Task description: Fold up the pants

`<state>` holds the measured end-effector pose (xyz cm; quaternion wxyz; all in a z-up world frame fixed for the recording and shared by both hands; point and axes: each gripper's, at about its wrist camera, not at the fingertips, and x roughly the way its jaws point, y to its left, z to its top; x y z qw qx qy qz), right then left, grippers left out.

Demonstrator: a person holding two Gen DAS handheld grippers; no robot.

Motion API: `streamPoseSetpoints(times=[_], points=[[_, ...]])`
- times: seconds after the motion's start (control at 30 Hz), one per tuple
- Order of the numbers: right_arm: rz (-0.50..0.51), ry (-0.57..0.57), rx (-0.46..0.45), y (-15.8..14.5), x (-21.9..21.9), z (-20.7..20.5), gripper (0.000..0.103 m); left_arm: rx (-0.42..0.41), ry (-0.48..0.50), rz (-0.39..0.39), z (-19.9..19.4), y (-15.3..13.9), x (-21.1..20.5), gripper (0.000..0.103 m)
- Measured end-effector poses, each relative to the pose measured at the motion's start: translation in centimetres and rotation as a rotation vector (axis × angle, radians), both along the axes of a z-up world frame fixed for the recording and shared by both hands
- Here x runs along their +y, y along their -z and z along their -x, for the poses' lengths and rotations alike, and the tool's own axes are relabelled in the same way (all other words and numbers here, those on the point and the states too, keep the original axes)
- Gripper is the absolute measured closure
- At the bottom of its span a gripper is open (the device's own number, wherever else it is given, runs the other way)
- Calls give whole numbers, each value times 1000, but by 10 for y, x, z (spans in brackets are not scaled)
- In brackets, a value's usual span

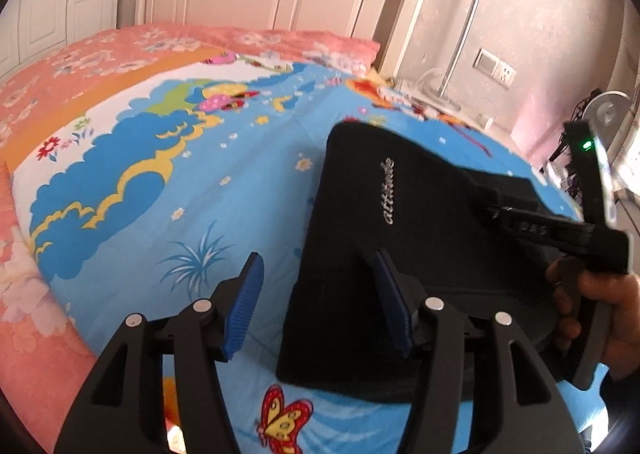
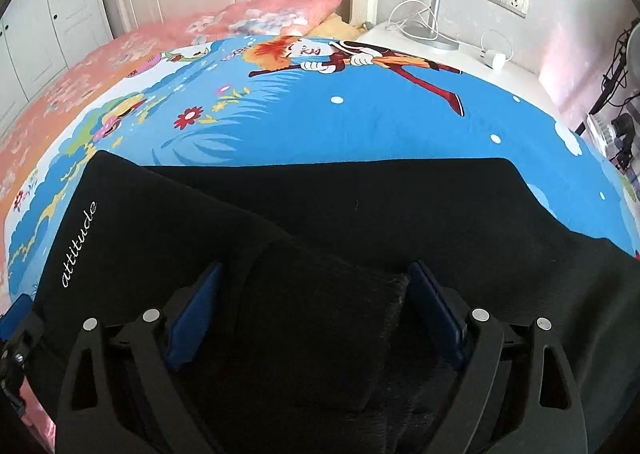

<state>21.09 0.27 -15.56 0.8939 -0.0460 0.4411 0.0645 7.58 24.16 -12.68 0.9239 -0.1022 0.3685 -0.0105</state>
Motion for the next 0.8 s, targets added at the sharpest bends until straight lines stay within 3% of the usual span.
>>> streamPoseSetpoints(times=[0.1,0.27,0.47,0.67,0.8], points=[[7,-1,-9,0,3,2,17,-42,17,-16,15,-5,-4,47],[13,1,-18,0,3,3,17,-15,42,-6,24,11,-5,40],[14,11,-23,-3,2,6,16,-21,33,-4,26,13,-6,39],[15,-30,-61,-28,9,47,15,-23,29,7,26,14,-5,39],[69,-61,-26,-16,13,71,13,-22,23,13,26,14,-4,39]])
